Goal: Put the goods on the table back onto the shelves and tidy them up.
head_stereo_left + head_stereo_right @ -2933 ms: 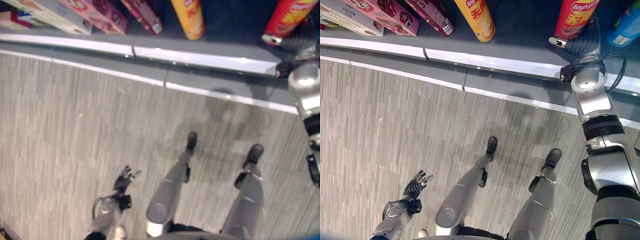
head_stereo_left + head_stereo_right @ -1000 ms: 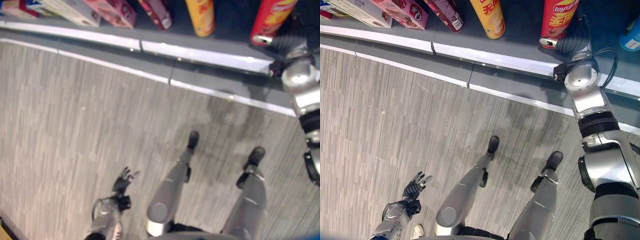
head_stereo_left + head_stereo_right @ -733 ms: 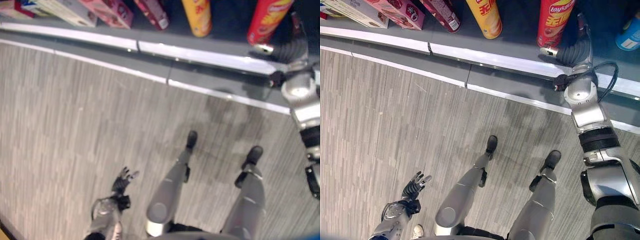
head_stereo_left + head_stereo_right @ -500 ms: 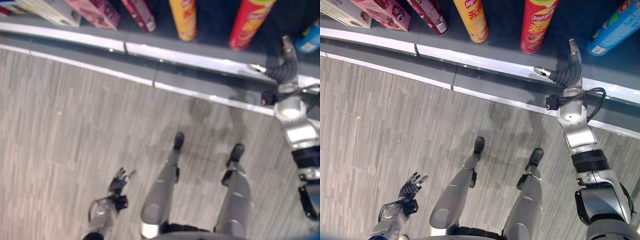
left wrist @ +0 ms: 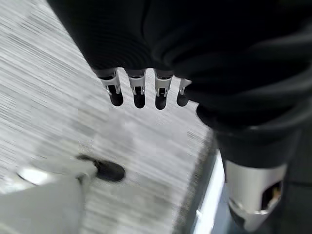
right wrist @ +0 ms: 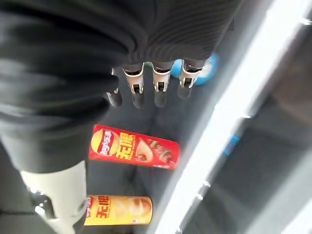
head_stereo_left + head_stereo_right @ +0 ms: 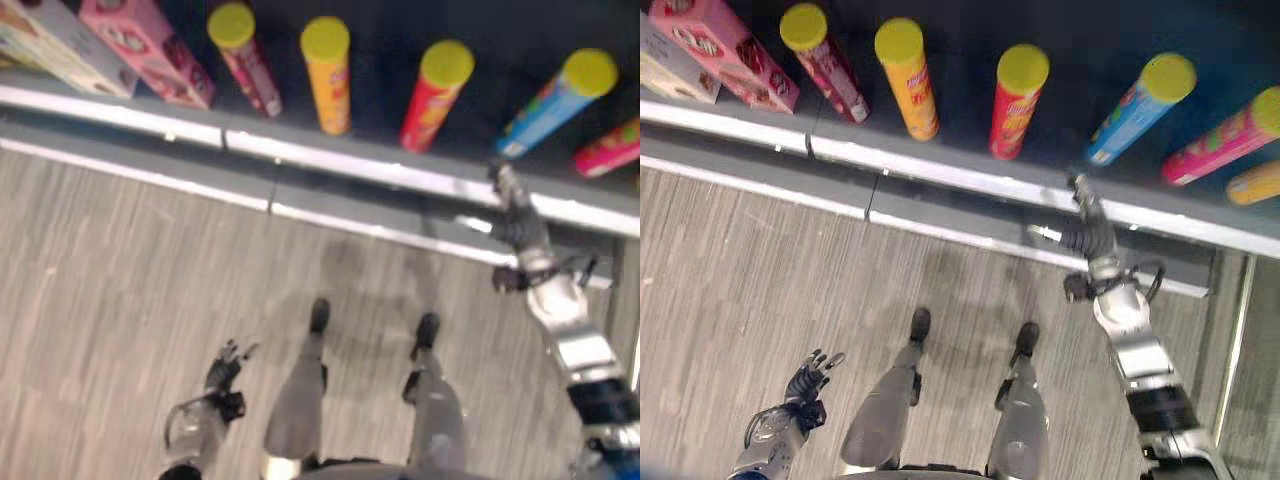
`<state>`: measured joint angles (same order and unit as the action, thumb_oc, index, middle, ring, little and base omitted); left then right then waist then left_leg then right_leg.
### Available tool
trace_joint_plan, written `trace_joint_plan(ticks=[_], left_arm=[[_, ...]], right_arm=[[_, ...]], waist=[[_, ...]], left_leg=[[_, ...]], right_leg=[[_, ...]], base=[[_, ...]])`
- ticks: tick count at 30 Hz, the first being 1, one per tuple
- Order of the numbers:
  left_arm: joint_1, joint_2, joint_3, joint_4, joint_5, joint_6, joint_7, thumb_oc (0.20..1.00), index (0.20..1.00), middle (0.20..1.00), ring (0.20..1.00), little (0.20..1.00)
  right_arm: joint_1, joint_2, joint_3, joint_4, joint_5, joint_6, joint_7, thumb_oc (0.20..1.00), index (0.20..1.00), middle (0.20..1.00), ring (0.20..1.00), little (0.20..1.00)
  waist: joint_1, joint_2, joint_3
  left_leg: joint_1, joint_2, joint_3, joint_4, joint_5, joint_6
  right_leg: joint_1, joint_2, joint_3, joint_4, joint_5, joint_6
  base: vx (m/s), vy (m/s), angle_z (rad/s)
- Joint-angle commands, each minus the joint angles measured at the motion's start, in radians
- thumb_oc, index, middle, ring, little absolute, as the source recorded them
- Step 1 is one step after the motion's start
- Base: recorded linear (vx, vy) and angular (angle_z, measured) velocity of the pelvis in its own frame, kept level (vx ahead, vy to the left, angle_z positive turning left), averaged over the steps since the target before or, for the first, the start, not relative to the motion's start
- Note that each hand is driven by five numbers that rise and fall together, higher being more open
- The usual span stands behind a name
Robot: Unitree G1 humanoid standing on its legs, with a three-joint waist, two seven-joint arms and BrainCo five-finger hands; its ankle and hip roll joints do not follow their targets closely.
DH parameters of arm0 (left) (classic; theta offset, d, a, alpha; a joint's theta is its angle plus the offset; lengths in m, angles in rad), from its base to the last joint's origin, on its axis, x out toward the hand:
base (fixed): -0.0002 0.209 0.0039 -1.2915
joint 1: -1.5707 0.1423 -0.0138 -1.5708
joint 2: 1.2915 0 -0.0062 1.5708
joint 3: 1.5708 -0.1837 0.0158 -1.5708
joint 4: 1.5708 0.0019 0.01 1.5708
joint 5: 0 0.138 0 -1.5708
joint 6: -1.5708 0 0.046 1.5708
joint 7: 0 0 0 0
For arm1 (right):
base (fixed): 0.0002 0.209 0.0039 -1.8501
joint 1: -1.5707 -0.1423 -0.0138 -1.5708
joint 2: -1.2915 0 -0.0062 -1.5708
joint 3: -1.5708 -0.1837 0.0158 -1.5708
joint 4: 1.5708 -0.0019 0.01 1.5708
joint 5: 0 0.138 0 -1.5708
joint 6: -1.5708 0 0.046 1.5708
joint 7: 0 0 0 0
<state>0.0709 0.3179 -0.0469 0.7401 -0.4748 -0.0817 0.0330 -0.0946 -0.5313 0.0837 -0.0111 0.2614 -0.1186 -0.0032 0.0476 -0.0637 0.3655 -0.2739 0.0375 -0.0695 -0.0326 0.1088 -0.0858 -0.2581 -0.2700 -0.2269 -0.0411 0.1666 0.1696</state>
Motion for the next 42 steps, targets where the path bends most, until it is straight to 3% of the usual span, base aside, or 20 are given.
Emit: trace_joint_plan(ticks=[1,6,11,14,19,21,22,25,26,27,28,31,32,33,34,37,39,40,41,42], left_arm=[[0.042,0.041,0.022,0.037,0.076,-0.016,-0.024,1.000,1.000,1.000,1.000,1.000],[0.046,0.041,0.026,0.064,0.118,-0.025,-0.043,1.000,1.000,1.000,1.000,1.000],[0.030,0.033,0.011,0.103,0.179,-0.036,-0.052,1.000,1.000,1.000,1.000,1.000],[0.019,0.020,-0.007,0.110,0.198,-0.034,-0.037,1.000,1.000,1.000,1.000,1.000],[-0.005,0.009,0.008,0.161,0.211,-0.028,-0.016,1.000,1.000,1.000,1.000,1.000],[-0.022,0.013,0.007,0.189,0.241,-0.022,-0.012,1.000,1.000,1.000,1.000,1.000],[-0.030,0.024,0.006,0.198,0.260,-0.017,-0.012,1.000,1.000,1.000,1.000,1.000],[-0.036,0.030,0.012,0.208,0.266,-0.011,-0.009,1.000,1.000,1.000,1.000,1.000],[-0.031,0.040,0.033,0.211,0.256,-0.005,0.000,1.000,1.000,1.000,1.000,1.000],[-0.031,0.040,0.033,0.211,0.256,-0.005,0.000,1.000,1.000,1.000,1.000,1.000],[-0.027,0.041,0.054,0.204,0.242,-0.007,0.005,1.000,1.000,1.000,1.000,1.000],[-0.006,0.034,0.066,0.200,0.244,-0.010,-0.003,1.000,1.000,1.000,1.000,1.000],[-0.005,0.034,0.066,0.200,0.244,-0.010,-0.003,1.000,1.000,1.000,1.000,1.000],[0.009,0.023,0.081,0.194,0.240,-0.015,-0.003,1.000,1.000,1.000,1.000,1.000],[0.010,0.023,0.081,0.194,0.240,-0.015,-0.003,1.000,1.000,1.000,1.000,1.000],[0.013,0.002,0.081,0.152,0.205,-0.030,-0.006,1.000,1.000,1.000,1.000,1.000],[0.015,-0.003,0.078,0.141,0.204,-0.030,-0.011,1.000,1.000,1.000,1.000,1.000],[0.015,-0.017,0.070,0.138,0.212,-0.033,-0.018,1.000,1.000,1.000,1.000,1.000],[0.009,-0.024,0.065,0.141,0.218,-0.036,-0.018,1.000,1.000,1.000,1.000,1.000],[0.011,-0.047,0.055,0.144,0.222,-0.045,-0.018,1.000,1.000,1.000,1.000,1.000]], right_arm=[[0.054,-0.038,0.021,-0.068,0.140,-0.028,0.143,1.000,1.000,1.000,1.000,1.000],[0.157,-0.042,0.038,-0.013,0.153,-0.003,0.213,1.000,1.000,1.000,1.000,1.000],[0.263,-0.039,-0.007,0.179,-0.016,0.023,0.191,1.000,1.000,1.000,1.000,1.000],[0.286,0.042,-0.079,0.287,-0.057,0.037,0.125,1.000,1.000,1.000,1.000,1.000],[0.262,0.103,-0.112,0.340,-0.067,0.031,0.060,1.000,1.000,1.000,1.000,1.000],[0.251,0.109,-0.103,0.336,-0.085,0.025,0.039,1.000,1.000,1.000,1.000,1.000],[0.251,0.105,-0.099,0.321,-0.089,0.022,0.036,1.000,1.000,1.000,1.000,1.000],[0.246,0.098,-0.097,0.314,-0.092,0.018,0.030,1.000,1.000,1.000,1.000,1.000],[0.243,0.083,-0.102,0.288,-0.108,0.020,0.022,1.000,1.000,1.000,1.000,1.000],[0.243,0.083,-0.102,0.288,-0.108,0.020,0.022,1.000,1.000,1.000,1.000,1.000],[0.234,0.066,-0.120,0.239,-0.113,0.017,0.017,1.000,1.000,1.000,1.000,1.000],[0.237,0.038,-0.161,0.156,-0.112,0.018,0.017,1.000,1.000,1.000,1.000,1.000],[0.238,0.038,-0.162,0.154,-0.112,0.019,0.017,1.000,1.000,1.000,1.000,1.000],[0.240,0.008,-0.196,0.091,-0.108,0.008,0.013,1.000,1.000,1.000,1.000,1.000],[0.240,0.008,-0.196,0.090,-0.108,0.008,0.013,1.000,1.000,1.000,1.000,1.000],[0.236,-0.064,-0.260,0.005,-0.095,-0.030,-0.007,1.000,1.000,1.000,1.000,1.000],[0.238,-0.080,-0.288,-0.013,-0.093,-0.037,-0.013,1.000,1.000,1.000,1.000,1.000],[0.228,-0.110,-0.343,-0.041,-0.084,-0.057,-0.038,1.000,1.000,1.000,1.000,1.000],[0.212,-0.128,-0.359,-0.043,-0.076,-0.064,-0.051,1.000,1.000,1.000,1.000,1.000],[0.159,-0.162,-0.380,-0.067,-0.082,-0.077,-0.072,1.000,1.000,1.000,1.000,1.000]], waist=[[-0.020,0.018,-0.090],[-0.049,0.008,-0.137],[-0.095,0.006,-0.193],[-0.136,0.008,-0.220],[-0.161,0.003,-0.218],[-0.160,0.007,-0.201],[-0.152,0.012,-0.180],[-0.143,0.014,-0.174],[-0.119,0.016,-0.174],[-0.118,0.016,-0.174],[-0.090,-0.005,-0.200],[-0.073,-0.015,-0.228],[-0.072,-0.014,-0.228],[-0.071,-0.006,-0.245],[-0.071,-0.005,-0.245],[-0.085,0.027,-0.249],[-0.087,0.036,-0.247],[-0.098,0.042,-0.248],[-0.095,0.042,-0.242],[-0.073,0.016,-0.233]], left_leg=[[0.050,0.075,0.024,-0.049,-0.046,-0.078],[0.116,0.084,0.062,-0.055,-0.061,-0.076],[0.221,0.067,0.097,-0.054,-0.109,-0.038],[0.276,0.033,0.130,-0.054,-0.140,-0.012],[0.305,0.012,0.198,-0.049,-0.160,0.004],[0.314,0.022,0.239,-0.041,-0.165,0.014],[0.311,0.043,0.273,-0.021,-0.165,0.019],[0.299,0.058,0.297,-0.002,-0.160,0.020],[0.292,0.097,0.345,0.028,-0.172,0.008],[0.292,0.097,0.345,0.028,-0.173,0.008],[0.259,0.145,0.401,0.053,-0.150,-0.018],[0.255,0.216,0.433,0.076,-0.130,-0.068],[0.257,0.219,0.434,0.075,-0.129,-0.069],[0.257,0.285,0.450,0.073,-0.080,-0.110],[0.257,0.286,0.450,0.073,-0.079,-0.110],[0.267,0.380,0.445,0.064,0.050,-0.149],[0.269,0.397,0.439,0.059,0.090,-0.155],[0.264,0.406,0.448,0.075,0.110,-0.149],[0.253,0.379,0.429,0.109,0.071,-0.132],[0.193,0.185,0.292,0.151,-0.094,-0.047]], right_leg=[[0.027,-0.056,0.026,0.069,-0.055,0.067],[0.060,-0.048,0.048,0.053,-0.050,0.072],[0.103,-0.055,0.092,0.083,-0.045,0.084],[0.106,-0.071,0.139,0.086,0.019,0.092],[0.069,-0.072,0.184,0.070,0.114,0.092],[0.048,-0.078,0.142,0.093,0.086,0.092],[0.073,-0.104,0.060,0.145,0.021,0.090],[0.090,-0.122,0.019,0.191,0.008,0.082],[0.126,-0.169,-0.055,0.274,-0.034,0.074],[0.126,-0.169,-0.055,0.274,-0.034,0.074],[0.175,-0.231,-0.136,0.254,0.015,0.088],[0.230,-0.171,-0.145,0.132,-0.026,0.092],[0.232,-0.168,-0.144,0.129,-0.025,0.092],[0.252,-0.097,-0.142,0.066,-0.081,0.091],[0.253,-0.097,-0.142,0.066,-0.081,0.090],[0.282,0.032,-0.122,0.021,-0.160,0.043],[0.292,0.063,-0.122,0.004,-0.170,0.031],[0.316,0.105,-0.117,-0.039,-0.184,0.013],[0.315,0.109,-0.107,-0.041,-0.190,0.005],[0.293,0.109,-0.082,-0.043,-0.172,-0.017]], base=[[0.09,0.030,-0.28],[0.08,0.042,-0.31],[0.09,0.115,-0.35],[0.02,0.142,-0.24],[-0.05,0.103,-0.47],[-0.16,0.034,-0.83],[-0.16,-0.006,-0.90],[-0.16,-0.090,-0.74],[-0.09,-0.106,-0.50],[-0.22,-0.418,-0.59],[-0.12,-0.320,-0.66],[-0.06,-0.500,-0.70],[0.03,-0.459,-1.11],[0.03,-0.335,-1.14],[0.06,-0.504,-1.16],[0.03,-0.368,-0.54],[0.01,-0.285,-0.17],[-0.02,-0.292,-0.18],[-0.08,-0.477,-0.42],[-0.07,-0.264,-0.57]])
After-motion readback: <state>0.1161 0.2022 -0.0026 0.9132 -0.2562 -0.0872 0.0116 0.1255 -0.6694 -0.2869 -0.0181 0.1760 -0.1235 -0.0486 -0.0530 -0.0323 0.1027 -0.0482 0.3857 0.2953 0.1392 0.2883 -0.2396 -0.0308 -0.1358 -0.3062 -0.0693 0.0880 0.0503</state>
